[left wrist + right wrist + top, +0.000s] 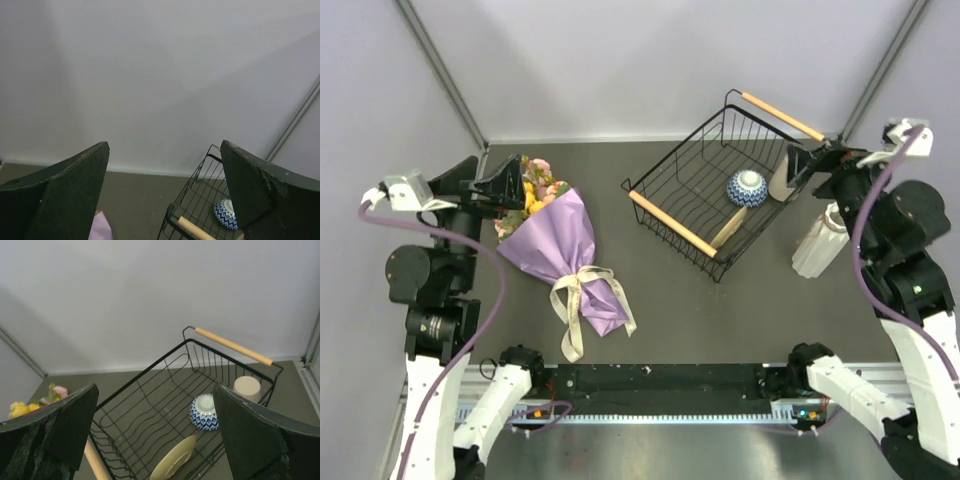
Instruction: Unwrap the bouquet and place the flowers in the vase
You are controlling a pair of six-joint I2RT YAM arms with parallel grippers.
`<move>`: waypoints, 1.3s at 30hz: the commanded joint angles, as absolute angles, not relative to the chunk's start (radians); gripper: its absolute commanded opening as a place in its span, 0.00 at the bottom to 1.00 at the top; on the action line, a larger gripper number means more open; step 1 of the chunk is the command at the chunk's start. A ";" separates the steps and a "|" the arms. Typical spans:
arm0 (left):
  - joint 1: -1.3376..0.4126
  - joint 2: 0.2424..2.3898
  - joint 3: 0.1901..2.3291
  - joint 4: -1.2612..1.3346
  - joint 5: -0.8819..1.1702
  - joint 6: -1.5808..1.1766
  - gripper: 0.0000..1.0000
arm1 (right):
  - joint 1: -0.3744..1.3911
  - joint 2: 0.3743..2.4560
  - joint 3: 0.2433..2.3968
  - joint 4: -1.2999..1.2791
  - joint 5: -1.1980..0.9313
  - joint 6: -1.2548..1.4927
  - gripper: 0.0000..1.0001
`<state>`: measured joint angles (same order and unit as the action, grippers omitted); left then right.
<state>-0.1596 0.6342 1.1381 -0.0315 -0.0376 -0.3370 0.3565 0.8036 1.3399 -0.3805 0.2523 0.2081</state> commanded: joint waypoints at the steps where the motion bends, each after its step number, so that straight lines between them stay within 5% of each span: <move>1: -0.155 0.727 1.218 -0.226 -0.012 -0.405 0.99 | 0.365 0.888 1.393 -0.417 0.100 0.238 0.99; 6: -0.153 0.825 1.282 -0.441 0.011 -0.365 0.99 | 0.589 1.104 1.479 -0.475 0.167 0.181 0.99; 18: -0.153 0.669 1.115 -0.548 -0.406 -0.327 0.99 | 1.260 1.498 1.557 -0.384 0.209 0.069 0.99; 30: -0.153 0.462 0.982 -0.361 -0.468 -0.327 0.99 | 1.312 1.666 1.267 -0.337 0.017 0.112 0.99; 39: -0.153 0.512 0.974 -0.373 -0.397 -0.347 0.99 | 1.348 1.933 1.318 -0.266 0.219 0.043 0.99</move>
<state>-0.1577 0.4862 0.9779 -0.4103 -0.4416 -0.3382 1.3270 1.8698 1.2644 -0.3401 0.1143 0.0761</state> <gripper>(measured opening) 0.988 0.987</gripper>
